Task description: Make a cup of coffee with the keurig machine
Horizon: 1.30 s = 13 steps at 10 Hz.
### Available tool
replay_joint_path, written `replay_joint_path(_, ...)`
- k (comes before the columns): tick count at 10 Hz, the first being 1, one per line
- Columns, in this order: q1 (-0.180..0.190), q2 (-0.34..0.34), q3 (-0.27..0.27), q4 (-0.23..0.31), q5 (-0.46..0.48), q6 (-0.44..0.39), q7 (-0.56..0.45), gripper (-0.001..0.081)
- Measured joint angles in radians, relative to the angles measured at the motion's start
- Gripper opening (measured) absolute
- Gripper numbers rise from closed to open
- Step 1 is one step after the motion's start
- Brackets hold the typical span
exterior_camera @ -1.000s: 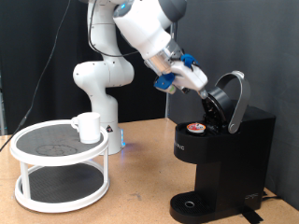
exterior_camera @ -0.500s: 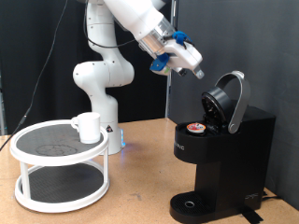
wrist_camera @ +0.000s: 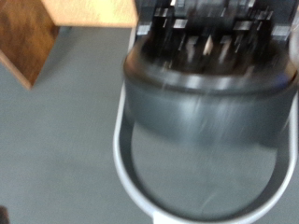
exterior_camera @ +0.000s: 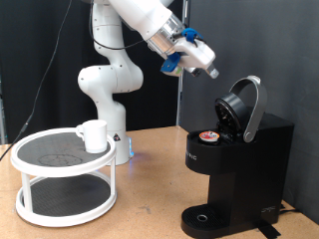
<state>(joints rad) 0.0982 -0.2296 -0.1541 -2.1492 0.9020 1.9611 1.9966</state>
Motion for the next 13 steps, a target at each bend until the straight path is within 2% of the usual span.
replay_joint_path(4, 0.038, 0.057, 0.049, 0.093, 0.059, -0.015, 0.018, 0.0734)
replay_joint_path(7, 0.056, 0.119, 0.105, 0.172, 0.032, -0.015, 0.106, 0.0734)
replay_joint_path(9, 0.066, 0.157, 0.135, 0.225, -0.026, -0.007, 0.164, 0.0734)
replay_joint_path(13, 0.067, 0.163, 0.142, 0.230, -0.025, -0.040, 0.170, 0.0734)
